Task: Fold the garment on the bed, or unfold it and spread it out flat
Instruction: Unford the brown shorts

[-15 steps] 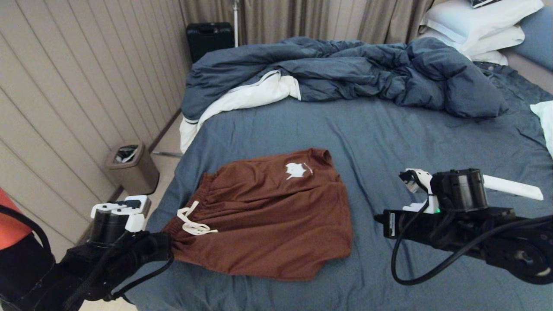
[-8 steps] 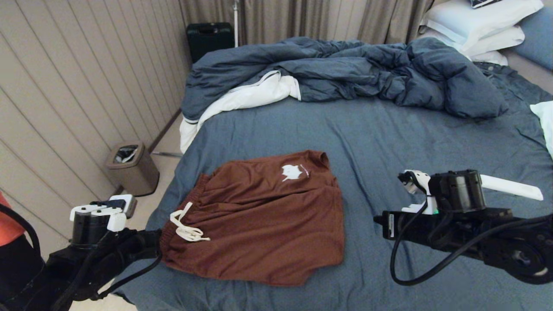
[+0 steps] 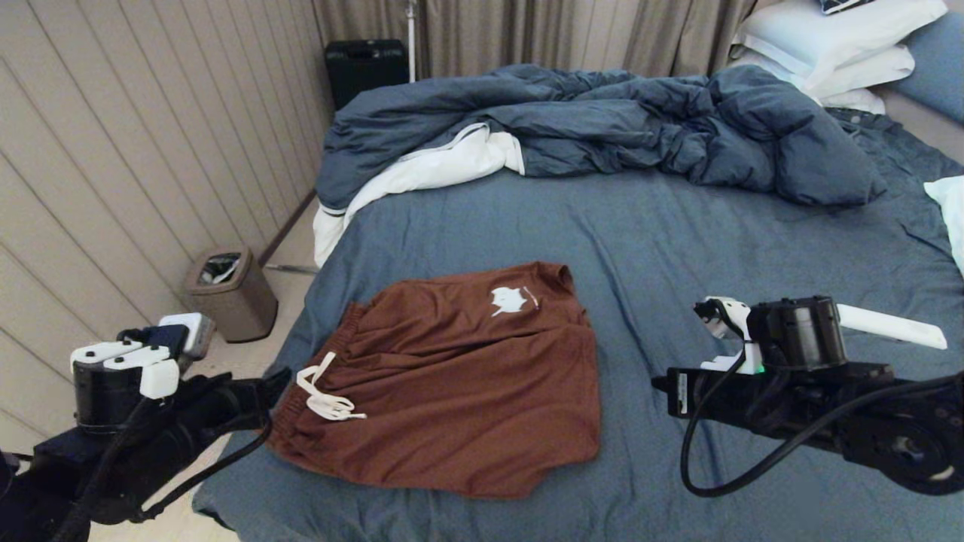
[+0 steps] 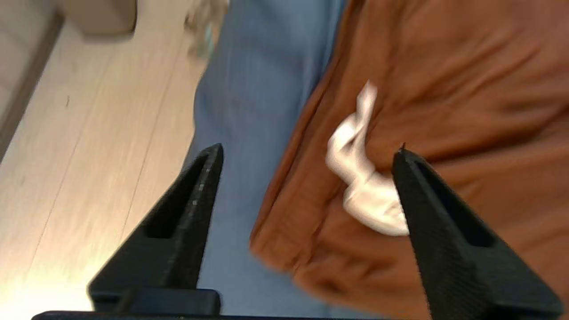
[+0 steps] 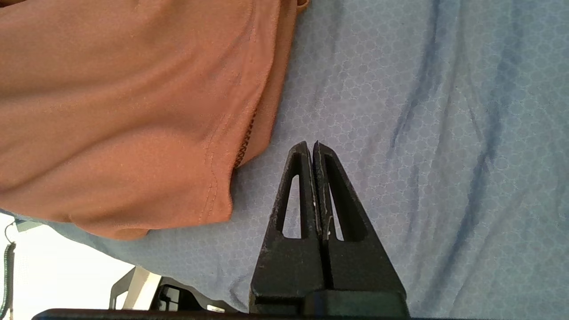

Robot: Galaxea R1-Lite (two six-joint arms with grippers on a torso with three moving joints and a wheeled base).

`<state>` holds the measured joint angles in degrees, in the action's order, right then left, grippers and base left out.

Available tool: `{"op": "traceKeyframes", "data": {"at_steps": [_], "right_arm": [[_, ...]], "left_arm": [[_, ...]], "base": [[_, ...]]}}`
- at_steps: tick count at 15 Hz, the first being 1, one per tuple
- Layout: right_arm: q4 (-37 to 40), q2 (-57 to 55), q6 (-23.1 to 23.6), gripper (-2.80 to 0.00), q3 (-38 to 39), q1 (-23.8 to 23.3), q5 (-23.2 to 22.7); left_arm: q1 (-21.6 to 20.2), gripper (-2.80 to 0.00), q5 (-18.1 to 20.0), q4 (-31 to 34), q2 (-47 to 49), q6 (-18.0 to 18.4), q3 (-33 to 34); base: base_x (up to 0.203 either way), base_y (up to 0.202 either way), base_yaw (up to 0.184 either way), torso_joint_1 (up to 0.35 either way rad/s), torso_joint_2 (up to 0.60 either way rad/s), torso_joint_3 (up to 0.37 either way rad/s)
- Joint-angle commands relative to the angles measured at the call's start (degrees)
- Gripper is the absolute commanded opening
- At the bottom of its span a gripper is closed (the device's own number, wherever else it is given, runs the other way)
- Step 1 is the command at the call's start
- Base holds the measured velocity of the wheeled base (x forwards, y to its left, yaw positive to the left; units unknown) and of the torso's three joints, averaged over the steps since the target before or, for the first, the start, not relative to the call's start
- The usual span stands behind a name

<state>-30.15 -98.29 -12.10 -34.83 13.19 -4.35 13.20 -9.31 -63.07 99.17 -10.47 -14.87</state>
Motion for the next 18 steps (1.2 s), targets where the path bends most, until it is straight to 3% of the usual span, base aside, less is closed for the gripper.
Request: {"op": "traceKeyframes", "data": {"at_steps": [1, 3, 5, 7, 9, 10, 14, 18], "right_arm": [[-0.2, 0.1, -0.1, -2.80, 0.0, 0.1, -0.1], [0.4, 1.2, -0.4, -2.80, -0.1, 0.0, -3.2], [4.7, 2.5, -1.0, -2.80, -0.7, -0.4, -9.0], [17.0, 3.3, -1.1, -2.80, -4.2, -0.2, -10.9], [32.3, 3.1, -0.4, -2.80, -9.2, 0.1, -14.4], [35.5, 1.8, 0.7, -2.80, -10.3, 0.3, -15.9], [35.3, -2.6, 3.3, -2.80, -9.2, 4.2, -16.4], [23.8, -5.0, 4.1, -2.80, -4.6, 7.0, -16.2]], "left_arm": [[0.8, -2.80, 0.0, 4.5, -6.6, -0.4, -4.3], [2.5, -2.80, 0.0, 10.8, -6.8, -2.4, -8.7], [6.1, -2.80, 0.2, 17.5, -6.2, -8.1, -11.6], [6.9, -2.80, 0.9, 18.8, -5.3, -12.0, -11.3], [6.9, -2.80, 4.9, 18.9, -4.1, -15.2, -11.0], [6.9, -2.80, 6.8, 19.0, -4.0, -15.8, -10.8], [7.0, -2.80, 7.0, 17.8, -2.5, -16.1, -8.1], [7.0, -2.80, 6.8, 12.8, -2.5, -15.8, -5.3]], "base": [[0.000, 0.000, 0.000, 0.000, 0.00, 0.000], [0.000, 0.000, 0.000, 0.000, 0.00, 0.000], [0.000, 0.000, 0.000, 0.000, 0.00, 0.000], [0.000, 0.000, 0.000, 0.000, 0.00, 0.000], [0.000, 0.000, 0.000, 0.000, 0.00, 0.000], [0.000, 0.000, 0.000, 0.000, 0.00, 0.000], [0.000, 0.000, 0.000, 0.000, 0.00, 0.000], [0.000, 0.000, 0.000, 0.000, 0.00, 0.000]]}}
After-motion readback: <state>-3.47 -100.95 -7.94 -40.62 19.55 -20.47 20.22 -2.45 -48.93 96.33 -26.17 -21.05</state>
